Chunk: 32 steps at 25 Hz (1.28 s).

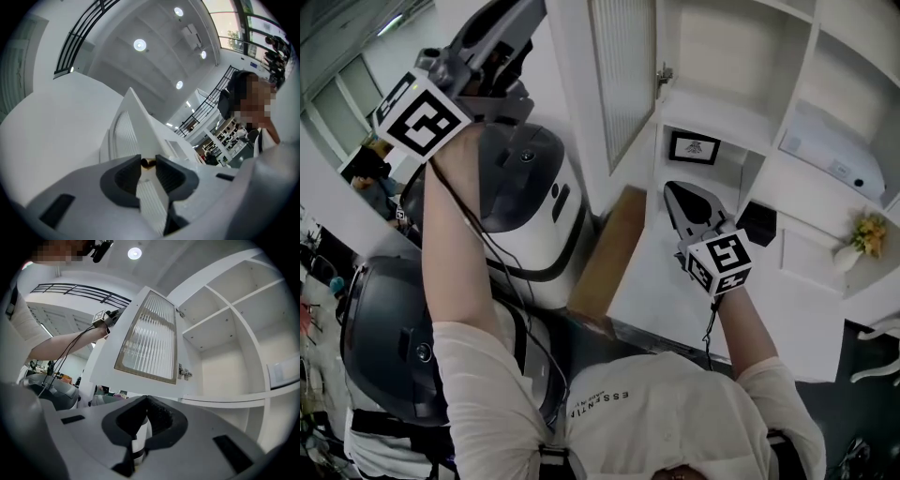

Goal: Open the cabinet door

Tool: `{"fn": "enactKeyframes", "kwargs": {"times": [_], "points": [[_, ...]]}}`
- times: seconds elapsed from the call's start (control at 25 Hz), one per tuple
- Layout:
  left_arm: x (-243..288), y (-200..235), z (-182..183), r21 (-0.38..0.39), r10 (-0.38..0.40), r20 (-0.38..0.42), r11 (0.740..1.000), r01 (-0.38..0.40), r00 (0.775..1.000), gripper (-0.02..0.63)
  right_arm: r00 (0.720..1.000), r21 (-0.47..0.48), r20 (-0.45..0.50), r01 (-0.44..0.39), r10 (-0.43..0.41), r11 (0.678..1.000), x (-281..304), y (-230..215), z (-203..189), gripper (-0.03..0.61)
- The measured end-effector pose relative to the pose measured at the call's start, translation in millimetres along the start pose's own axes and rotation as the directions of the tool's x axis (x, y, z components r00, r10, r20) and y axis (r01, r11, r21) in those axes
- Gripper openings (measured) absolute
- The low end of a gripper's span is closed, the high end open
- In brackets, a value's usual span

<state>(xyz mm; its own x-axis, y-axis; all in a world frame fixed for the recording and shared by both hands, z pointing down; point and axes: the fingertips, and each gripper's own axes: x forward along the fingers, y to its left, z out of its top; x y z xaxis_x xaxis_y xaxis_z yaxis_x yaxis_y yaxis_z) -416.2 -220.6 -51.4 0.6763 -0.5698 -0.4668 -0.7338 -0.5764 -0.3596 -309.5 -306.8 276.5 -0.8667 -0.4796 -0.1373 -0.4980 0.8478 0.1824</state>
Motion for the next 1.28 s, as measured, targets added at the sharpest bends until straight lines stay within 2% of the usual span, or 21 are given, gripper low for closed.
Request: {"fn": "enactKeyframes", "kwargs": {"times": [0.28, 0.4, 0.56, 0.76, 0.84, 1.04, 1.28], "points": [[-6.9, -9.4, -5.9, -0.008, 0.088, 0.044, 0.996, -0.087, 0.995, 0.095, 0.999, -0.002, -0.033, 0.038, -0.038, 0.999, -22.1, 3.1, -4.8, 0.015], [-19.3, -16.4, -12.9, 0.072, 0.162, 0.006, 0.984, -0.162, 0.987, 0.095, 0.998, -0.021, -0.044, 0.032, -0.033, 0.999, -36.7, 6.1, -5.2, 0.015], [-35.0, -33.8, -16.4, 0.2, 0.258, -0.041, 0.949, -0.245, 0.965, 0.095, 0.998, -0.011, -0.053, 0.027, -0.027, 1.0, -57.1, 6.3, -6.2, 0.014], [-40.5, -76.2, -29.6, 0.219, 0.264, -0.083, 0.945, -0.241, 0.961, 0.095, 0.998, 0.019, -0.059, 0.023, -0.022, 1.0, -81.2, 8.9, -9.3, 0.015], [-41.9, -93.6, -45.6, 0.201, 0.265, -0.112, 0.95, -0.239, 0.958, 0.095, 0.998, 0.032, -0.062, 0.021, -0.019, 0.999, -89.3, 12.0, -12.7, 0.015], [-35.7, -133.2, -115.2, 0.188, 0.258, -0.259, 0.959, -0.213, 0.931, 0.095, 0.997, 0.044, -0.074, 0.023, -0.02, 0.999, -110.8, 18.3, -20.0, 0.015], [-30.9, -184.7, -192.3, 0.139, 0.204, -0.346, 0.976, -0.165, 0.916, 0.092, 0.994, 0.019, -0.095, 0.056, -0.054, 0.998, -140.9, 12.0, -26.9, 0.015]]}}
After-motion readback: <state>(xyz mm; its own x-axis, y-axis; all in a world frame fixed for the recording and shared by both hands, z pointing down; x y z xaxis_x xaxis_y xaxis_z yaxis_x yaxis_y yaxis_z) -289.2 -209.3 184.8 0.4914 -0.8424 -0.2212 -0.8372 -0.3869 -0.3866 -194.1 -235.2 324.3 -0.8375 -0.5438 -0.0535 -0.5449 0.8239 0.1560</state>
